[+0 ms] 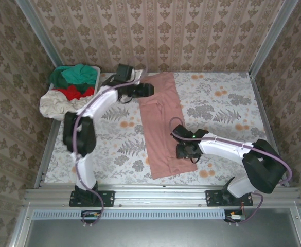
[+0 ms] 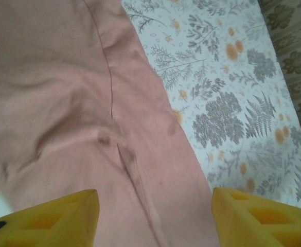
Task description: Fold and stack the t-shirts
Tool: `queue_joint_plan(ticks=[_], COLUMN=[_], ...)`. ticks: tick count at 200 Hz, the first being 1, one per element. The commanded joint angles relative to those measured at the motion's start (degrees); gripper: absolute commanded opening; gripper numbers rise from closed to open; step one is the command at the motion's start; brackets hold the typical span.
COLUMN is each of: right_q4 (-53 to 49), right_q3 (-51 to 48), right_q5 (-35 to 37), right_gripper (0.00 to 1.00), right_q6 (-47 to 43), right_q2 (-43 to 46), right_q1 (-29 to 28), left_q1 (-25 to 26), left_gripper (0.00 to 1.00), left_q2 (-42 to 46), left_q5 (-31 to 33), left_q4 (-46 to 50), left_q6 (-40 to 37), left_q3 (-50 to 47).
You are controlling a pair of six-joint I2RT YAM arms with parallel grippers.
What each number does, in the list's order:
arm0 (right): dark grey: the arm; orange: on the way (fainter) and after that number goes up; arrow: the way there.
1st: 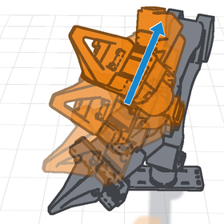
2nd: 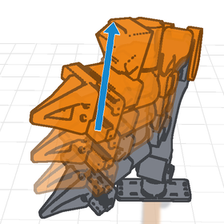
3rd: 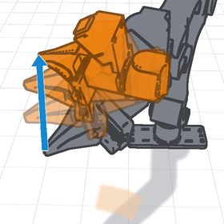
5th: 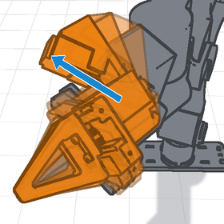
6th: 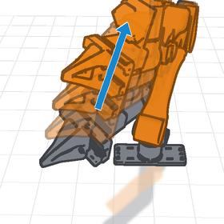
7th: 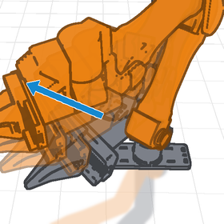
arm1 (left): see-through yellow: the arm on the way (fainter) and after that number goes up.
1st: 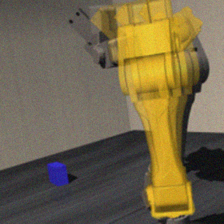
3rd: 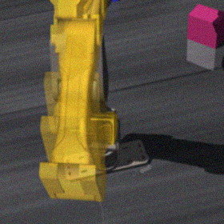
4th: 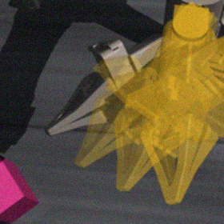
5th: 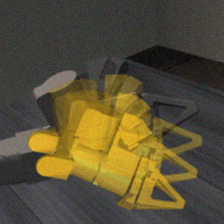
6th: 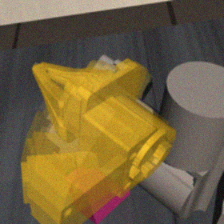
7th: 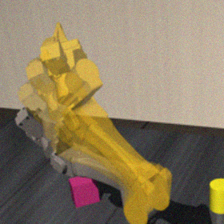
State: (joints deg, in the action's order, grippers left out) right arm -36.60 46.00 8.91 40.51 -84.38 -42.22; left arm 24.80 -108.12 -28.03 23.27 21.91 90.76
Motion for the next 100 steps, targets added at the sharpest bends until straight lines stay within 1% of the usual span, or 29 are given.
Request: queue_joint_plan(ticks=[1, 19, 26, 31, 41, 48, 60, 78, 86, 100], right_q4=[-2.7, -1.2, -1.2, -1.3, -1.6, -1.6, -2.4, -2.8, -3.0, -3.3], right_q3=[-1.8, -2.6, -2.4, -2.2, -1.7, -1.4, -0.7, -0.7, -0.8, -1.3], right_q5=[2.9, 2.0, 2.1, 2.1, 2.4, 2.4, 2.7, 2.8, 2.9, 3.3], right_gripper=[0.48, 0.40, 0.39, 0.38, 0.32, 0.31, 0.27, 0.21, 0.16, 0.12], right_q6=[0.4, 0.5, 0.4, 0.1, -0.3, -0.8, -1.3, -1.6, -1.5, -1.3], right_q2=[-0.7, -0.9, -1.3, -1.6, -2.2, -2.7, -3.5, -3.9, -3.6, -2.2], right_q1=[-0.1, -0.1, -0.1, -0.1, -0.1, -0.1, -0.1, -0.1, -0.1, -0.1], left_q1=[3.8, 8.5, 10.5, 11.6, 13.4, 14.8, 17.1, 20.0, 20.6, 20.7], left_gripper=[0.61, 0.60, 0.60, 0.60, 0.59, 0.59, 0.58, 0.56, 0.53, 0.46], left_q2=[9.3, 16.1, 17.4, 18.3, 18.7, 18.4, 17.0, 13.8, 12.4, 10.7], left_q5=[5.2, 10.3, 12.4, 12.6, 11.8, 11.4, 10.6, 10.6, 10.7, 10.5], left_q4=[-5.2, -6.2, -6.6, -7.7, -11.3, -13.4, -16.6, -18.6, -19.3, -20.0], left_q6=[1.0, 1.4, 2.4, 3.3, 5.7, 7.5, 9.2, 11.0, 11.6, 12.2], left_q3=[-18.8, -31.5, -35.6, -38.4, -43.2, -45.7, -48.1, -48.4, -48.4, -48.7])
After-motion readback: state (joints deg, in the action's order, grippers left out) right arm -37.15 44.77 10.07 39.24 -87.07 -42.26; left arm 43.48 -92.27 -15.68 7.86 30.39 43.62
